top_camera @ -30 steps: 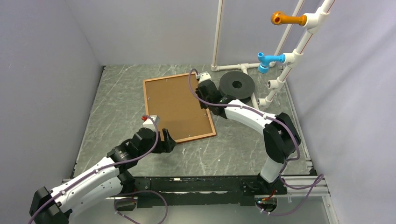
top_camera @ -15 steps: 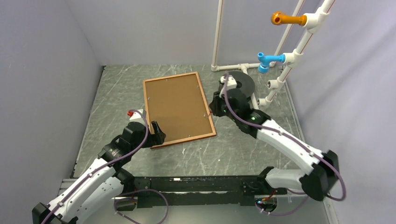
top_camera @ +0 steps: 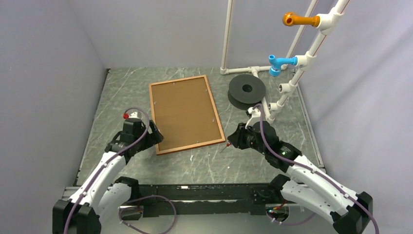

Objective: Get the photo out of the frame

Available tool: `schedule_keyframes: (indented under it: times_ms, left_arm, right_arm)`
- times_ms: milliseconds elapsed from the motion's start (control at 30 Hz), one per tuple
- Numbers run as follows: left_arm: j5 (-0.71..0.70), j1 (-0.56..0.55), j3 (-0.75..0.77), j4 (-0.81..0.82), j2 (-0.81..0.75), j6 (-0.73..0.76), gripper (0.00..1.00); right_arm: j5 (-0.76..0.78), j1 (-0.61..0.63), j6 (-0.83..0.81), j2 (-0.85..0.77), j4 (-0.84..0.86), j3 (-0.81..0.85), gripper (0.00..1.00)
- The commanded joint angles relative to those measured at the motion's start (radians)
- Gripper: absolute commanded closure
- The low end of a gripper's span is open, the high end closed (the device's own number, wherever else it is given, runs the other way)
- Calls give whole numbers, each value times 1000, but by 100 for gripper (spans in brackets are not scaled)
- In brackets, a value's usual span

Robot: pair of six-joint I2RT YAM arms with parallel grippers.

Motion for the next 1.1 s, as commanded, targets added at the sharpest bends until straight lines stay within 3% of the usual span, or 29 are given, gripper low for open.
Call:
schedule_keyframes:
  times_ms: [0,100,233,733,1067]
  left_arm:
    - [137,71,10,117,62,5,8]
    - [191,129,32,152,133,11,9]
    - [162,176,94,182,240,61,11]
    - [117,202,353,241,693,172,39]
    - [158,201,337,262,775,172,85]
  right_arm:
    - [-26,-1,32,-73,3,-6,100]
    - [-37,-2,39,-111,-7,-24,100]
    - [-24,-2,40,-150,-30,-43,100]
    - [6,-2,48,-222,-57,-80,100]
    - [28,-2,57,-248,-72,-99,100]
